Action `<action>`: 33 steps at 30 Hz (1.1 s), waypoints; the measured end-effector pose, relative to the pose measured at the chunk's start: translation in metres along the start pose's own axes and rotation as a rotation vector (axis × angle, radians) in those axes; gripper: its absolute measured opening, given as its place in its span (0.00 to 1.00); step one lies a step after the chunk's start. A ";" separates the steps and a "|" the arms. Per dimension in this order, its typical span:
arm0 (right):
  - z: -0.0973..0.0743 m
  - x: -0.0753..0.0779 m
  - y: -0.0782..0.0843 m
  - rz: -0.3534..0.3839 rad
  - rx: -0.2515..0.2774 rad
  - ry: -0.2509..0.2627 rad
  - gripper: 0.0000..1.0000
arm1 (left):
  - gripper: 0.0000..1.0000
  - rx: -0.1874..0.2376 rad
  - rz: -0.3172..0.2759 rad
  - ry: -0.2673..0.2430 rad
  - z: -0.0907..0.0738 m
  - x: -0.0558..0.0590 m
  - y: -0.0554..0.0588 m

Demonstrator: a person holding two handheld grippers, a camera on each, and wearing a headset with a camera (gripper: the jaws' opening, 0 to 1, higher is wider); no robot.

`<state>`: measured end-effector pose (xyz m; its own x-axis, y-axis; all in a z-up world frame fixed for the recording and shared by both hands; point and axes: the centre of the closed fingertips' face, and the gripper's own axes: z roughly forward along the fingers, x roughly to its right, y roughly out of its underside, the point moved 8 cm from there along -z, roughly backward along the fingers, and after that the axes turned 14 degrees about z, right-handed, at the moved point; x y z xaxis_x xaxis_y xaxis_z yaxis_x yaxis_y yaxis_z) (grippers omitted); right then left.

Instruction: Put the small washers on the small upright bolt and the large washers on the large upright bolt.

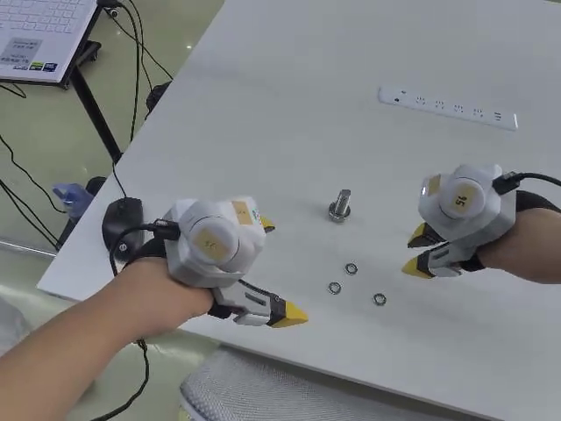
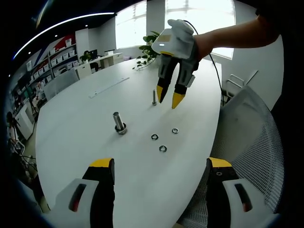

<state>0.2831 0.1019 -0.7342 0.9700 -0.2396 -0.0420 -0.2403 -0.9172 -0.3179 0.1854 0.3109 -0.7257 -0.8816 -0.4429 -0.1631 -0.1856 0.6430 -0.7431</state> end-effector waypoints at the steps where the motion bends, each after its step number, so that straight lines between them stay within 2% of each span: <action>1: 0.001 -0.002 0.000 -0.005 0.001 -0.004 0.25 | 0.79 0.004 0.001 -0.003 0.000 0.000 0.000; 6: 0.008 -0.003 0.005 -0.013 -0.003 -0.017 0.25 | 0.80 0.008 -0.004 -0.007 0.000 -0.001 -0.001; 10: 0.013 -0.012 0.007 -0.021 0.004 -0.036 0.25 | 0.81 0.007 0.002 -0.003 0.001 -0.001 0.000; 12: 0.018 -0.012 0.008 -0.024 0.002 -0.040 0.25 | 0.81 0.007 0.003 0.001 0.002 -0.001 0.000; 19: 0.040 -0.022 0.016 -0.029 -0.007 -0.054 0.25 | 0.83 0.010 0.003 0.014 0.004 0.001 0.000; 27: 0.063 -0.023 0.021 -0.032 -0.043 -0.047 0.25 | 0.82 0.008 0.018 0.029 0.003 0.002 -0.001; 33: 0.065 -0.026 0.021 -0.032 -0.047 -0.046 0.24 | 0.81 0.008 0.030 0.038 0.004 -0.001 -0.002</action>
<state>0.2555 0.1092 -0.8010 0.9775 -0.1965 -0.0764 -0.2101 -0.9381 -0.2754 0.1878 0.3077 -0.7266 -0.9026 -0.3992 -0.1612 -0.1553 0.6510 -0.7430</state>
